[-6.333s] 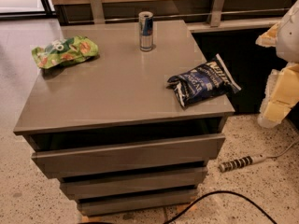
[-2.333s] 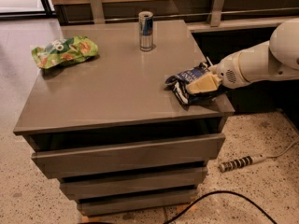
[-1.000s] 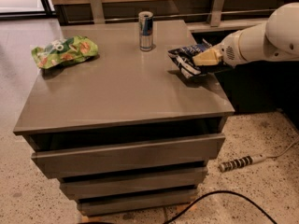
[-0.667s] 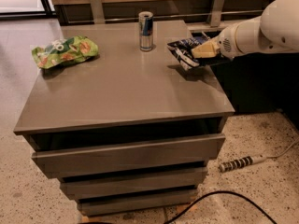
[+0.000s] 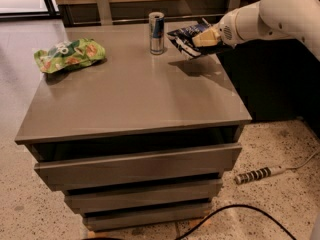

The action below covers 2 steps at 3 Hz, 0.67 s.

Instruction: Move blue chip bag near redbull can

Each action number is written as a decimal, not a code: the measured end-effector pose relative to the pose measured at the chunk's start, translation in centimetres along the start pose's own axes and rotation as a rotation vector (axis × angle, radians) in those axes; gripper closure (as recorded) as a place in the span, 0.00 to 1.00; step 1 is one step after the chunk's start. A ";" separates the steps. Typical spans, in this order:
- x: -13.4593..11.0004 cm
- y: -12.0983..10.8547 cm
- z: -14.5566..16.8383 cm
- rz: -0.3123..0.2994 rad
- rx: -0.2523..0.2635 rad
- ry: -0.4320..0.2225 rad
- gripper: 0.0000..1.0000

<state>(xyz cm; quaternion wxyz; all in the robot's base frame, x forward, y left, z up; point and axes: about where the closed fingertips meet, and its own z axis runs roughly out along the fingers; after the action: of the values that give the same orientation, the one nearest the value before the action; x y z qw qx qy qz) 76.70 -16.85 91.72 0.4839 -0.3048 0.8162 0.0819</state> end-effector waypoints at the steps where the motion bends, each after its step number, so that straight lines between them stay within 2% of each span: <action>1: -0.8 0.4 1.5 -0.004 -0.017 -0.008 1.00; 2: -1.0 1.4 2.7 0.000 -0.039 -0.006 1.00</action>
Offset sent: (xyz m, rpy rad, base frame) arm 0.0192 0.0428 -0.0153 0.0298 0.0282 0.0531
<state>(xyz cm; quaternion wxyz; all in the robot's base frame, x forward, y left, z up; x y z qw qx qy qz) 78.29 -14.15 90.93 0.4805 -0.3142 0.8128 0.0987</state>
